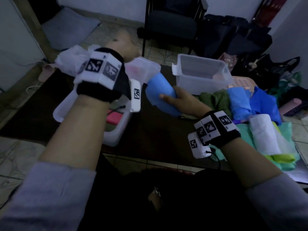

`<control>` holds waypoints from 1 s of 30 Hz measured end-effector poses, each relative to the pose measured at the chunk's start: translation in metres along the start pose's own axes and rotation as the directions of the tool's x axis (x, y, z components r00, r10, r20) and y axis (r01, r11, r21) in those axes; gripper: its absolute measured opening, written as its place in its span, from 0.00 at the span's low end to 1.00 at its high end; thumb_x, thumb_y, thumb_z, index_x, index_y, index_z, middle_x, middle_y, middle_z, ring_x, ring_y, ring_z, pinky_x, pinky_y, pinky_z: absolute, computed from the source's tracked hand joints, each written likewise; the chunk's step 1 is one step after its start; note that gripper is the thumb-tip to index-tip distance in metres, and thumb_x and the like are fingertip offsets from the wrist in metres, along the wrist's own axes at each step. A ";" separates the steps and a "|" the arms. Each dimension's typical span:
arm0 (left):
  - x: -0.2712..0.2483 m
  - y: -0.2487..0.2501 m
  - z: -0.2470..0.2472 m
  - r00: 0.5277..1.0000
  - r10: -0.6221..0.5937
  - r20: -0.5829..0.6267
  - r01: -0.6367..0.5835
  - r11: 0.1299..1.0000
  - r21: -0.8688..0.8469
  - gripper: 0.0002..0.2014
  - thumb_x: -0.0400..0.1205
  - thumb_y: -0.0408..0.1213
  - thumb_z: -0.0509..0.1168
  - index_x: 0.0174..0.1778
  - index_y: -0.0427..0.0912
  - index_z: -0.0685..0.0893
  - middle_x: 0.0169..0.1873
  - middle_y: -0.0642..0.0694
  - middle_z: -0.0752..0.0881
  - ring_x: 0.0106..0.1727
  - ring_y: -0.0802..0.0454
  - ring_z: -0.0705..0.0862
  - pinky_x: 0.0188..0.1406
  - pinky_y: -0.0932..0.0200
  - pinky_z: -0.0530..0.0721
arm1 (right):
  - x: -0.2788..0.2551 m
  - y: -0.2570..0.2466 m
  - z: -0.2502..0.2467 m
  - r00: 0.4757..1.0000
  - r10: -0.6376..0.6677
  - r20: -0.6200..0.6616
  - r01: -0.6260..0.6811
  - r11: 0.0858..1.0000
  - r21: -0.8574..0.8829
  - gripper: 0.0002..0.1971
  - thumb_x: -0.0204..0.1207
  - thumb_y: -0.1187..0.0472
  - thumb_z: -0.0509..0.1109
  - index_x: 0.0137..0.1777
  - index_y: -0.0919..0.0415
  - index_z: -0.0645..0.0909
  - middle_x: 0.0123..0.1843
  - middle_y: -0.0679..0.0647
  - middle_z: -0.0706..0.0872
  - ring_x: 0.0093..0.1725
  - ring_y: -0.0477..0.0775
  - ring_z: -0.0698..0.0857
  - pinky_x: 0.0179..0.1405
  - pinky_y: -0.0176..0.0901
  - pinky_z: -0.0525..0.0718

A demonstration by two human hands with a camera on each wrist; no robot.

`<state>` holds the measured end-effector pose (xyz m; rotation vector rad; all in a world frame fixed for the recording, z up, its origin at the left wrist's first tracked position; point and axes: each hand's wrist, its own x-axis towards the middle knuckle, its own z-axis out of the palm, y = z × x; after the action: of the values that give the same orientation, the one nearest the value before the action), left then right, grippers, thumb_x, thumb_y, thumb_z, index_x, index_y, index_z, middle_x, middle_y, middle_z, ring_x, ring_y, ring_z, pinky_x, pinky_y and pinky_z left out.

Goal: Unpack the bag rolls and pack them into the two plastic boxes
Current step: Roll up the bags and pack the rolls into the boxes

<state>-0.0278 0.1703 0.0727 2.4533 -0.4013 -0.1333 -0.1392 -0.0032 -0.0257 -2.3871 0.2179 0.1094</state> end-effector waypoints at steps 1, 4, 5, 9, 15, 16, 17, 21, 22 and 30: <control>0.009 -0.011 -0.008 0.998 -0.058 -0.036 0.061 0.996 0.070 0.20 0.83 0.38 0.62 0.70 0.34 0.76 0.68 0.35 0.78 0.68 0.39 0.78 0.64 0.51 0.74 | 0.006 -0.009 -0.002 1.000 -0.020 -0.011 0.021 1.000 0.022 0.18 0.79 0.44 0.64 0.53 0.60 0.71 0.40 0.49 0.77 0.34 0.43 0.77 0.25 0.24 0.73; 0.020 -0.046 -0.019 0.982 -0.186 -0.026 0.186 0.952 0.241 0.23 0.81 0.38 0.65 0.70 0.29 0.74 0.69 0.31 0.76 0.70 0.35 0.75 0.65 0.47 0.73 | 0.022 -0.032 -0.001 0.997 -0.061 -0.052 0.065 0.994 0.083 0.17 0.80 0.46 0.64 0.52 0.59 0.70 0.39 0.46 0.76 0.35 0.42 0.77 0.26 0.23 0.74; 0.030 -0.065 -0.016 0.973 -0.232 0.008 0.219 0.929 0.299 0.25 0.80 0.40 0.67 0.69 0.29 0.74 0.67 0.30 0.77 0.69 0.33 0.75 0.65 0.45 0.74 | 0.028 -0.039 0.000 0.996 -0.076 -0.056 0.081 0.992 0.095 0.17 0.79 0.46 0.64 0.53 0.60 0.70 0.40 0.47 0.77 0.37 0.44 0.78 0.29 0.26 0.76; 0.071 -0.137 0.009 0.942 -0.322 0.091 0.253 0.864 0.435 0.37 0.74 0.59 0.66 0.72 0.35 0.73 0.65 0.31 0.78 0.64 0.31 0.76 0.66 0.38 0.73 | 0.048 -0.065 0.006 0.990 -0.127 -0.064 0.133 0.987 0.093 0.23 0.79 0.45 0.64 0.60 0.65 0.71 0.47 0.53 0.79 0.38 0.45 0.79 0.31 0.30 0.76; 0.030 -0.119 -0.001 0.928 -0.328 0.178 0.265 0.915 0.304 0.26 0.85 0.45 0.58 0.74 0.30 0.70 0.73 0.33 0.71 0.73 0.38 0.70 0.69 0.53 0.67 | 0.071 -0.096 0.018 0.938 -0.252 -0.237 0.197 0.952 -0.234 0.29 0.78 0.44 0.65 0.66 0.69 0.70 0.55 0.59 0.74 0.58 0.59 0.76 0.46 0.40 0.70; 0.033 -0.123 0.000 0.936 -0.307 0.170 0.258 0.931 0.260 0.26 0.86 0.45 0.57 0.73 0.29 0.71 0.72 0.32 0.72 0.72 0.37 0.71 0.67 0.53 0.68 | 0.073 -0.100 0.023 0.916 -0.300 -0.265 0.194 0.912 -0.362 0.30 0.78 0.42 0.64 0.67 0.69 0.69 0.59 0.61 0.74 0.61 0.60 0.75 0.52 0.43 0.69; 0.032 -0.125 0.000 0.941 -0.293 0.167 0.251 0.940 0.231 0.25 0.86 0.45 0.56 0.71 0.28 0.72 0.70 0.31 0.73 0.71 0.37 0.72 0.64 0.53 0.70 | 0.075 -0.104 0.029 0.896 -0.343 -0.281 0.172 0.854 -0.492 0.31 0.78 0.41 0.63 0.69 0.68 0.68 0.62 0.62 0.74 0.62 0.60 0.74 0.57 0.45 0.69; 0.025 -0.126 -0.002 0.963 -0.253 0.095 0.253 0.967 0.010 0.21 0.85 0.43 0.59 0.64 0.27 0.78 0.63 0.30 0.79 0.64 0.36 0.78 0.55 0.52 0.74 | 0.080 -0.112 0.054 0.872 -0.405 -0.276 0.082 0.675 -0.733 0.30 0.79 0.41 0.60 0.70 0.65 0.67 0.65 0.62 0.73 0.64 0.61 0.72 0.61 0.50 0.70; 0.023 -0.126 -0.003 0.965 -0.253 0.075 0.257 0.966 -0.042 0.21 0.84 0.43 0.59 0.64 0.27 0.79 0.63 0.31 0.80 0.65 0.36 0.78 0.59 0.51 0.75 | 0.081 -0.113 0.058 0.876 -0.396 -0.273 0.062 0.656 -0.752 0.29 0.79 0.42 0.61 0.69 0.65 0.67 0.65 0.62 0.74 0.64 0.61 0.72 0.61 0.51 0.70; -0.013 -0.113 -0.009 0.982 -0.162 -0.097 0.157 0.986 -0.060 0.20 0.87 0.42 0.52 0.64 0.30 0.77 0.66 0.33 0.78 0.67 0.37 0.75 0.61 0.53 0.70 | 0.081 -0.124 0.084 0.869 -0.346 -0.354 -0.151 0.495 -0.856 0.19 0.55 0.45 0.80 0.41 0.55 0.83 0.37 0.52 0.83 0.36 0.51 0.82 0.32 0.42 0.76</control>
<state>-0.0096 0.2639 0.0109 2.4269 -0.1550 -0.0849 -0.0383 0.1334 -0.0161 -3.4365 0.3015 -0.6241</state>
